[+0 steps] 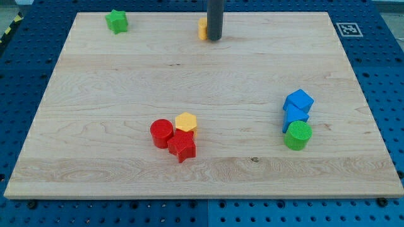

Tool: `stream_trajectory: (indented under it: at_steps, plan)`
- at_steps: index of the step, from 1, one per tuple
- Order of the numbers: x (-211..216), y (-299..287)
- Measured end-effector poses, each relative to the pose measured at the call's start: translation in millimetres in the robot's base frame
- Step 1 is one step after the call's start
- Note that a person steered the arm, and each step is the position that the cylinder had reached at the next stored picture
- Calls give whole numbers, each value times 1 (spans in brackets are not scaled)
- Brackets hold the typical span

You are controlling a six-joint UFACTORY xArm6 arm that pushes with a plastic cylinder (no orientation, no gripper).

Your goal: Push the blue cube to the top right of the board

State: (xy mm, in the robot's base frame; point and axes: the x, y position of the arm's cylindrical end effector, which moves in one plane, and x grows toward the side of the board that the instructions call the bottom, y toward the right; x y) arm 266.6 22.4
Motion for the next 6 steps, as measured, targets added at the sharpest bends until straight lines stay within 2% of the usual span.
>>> stream_trajectory:
  at_steps: [1, 3, 4, 6]
  plan:
    - [-19, 0]
    - [-22, 2]
    - [-7, 2]
    - [88, 12]
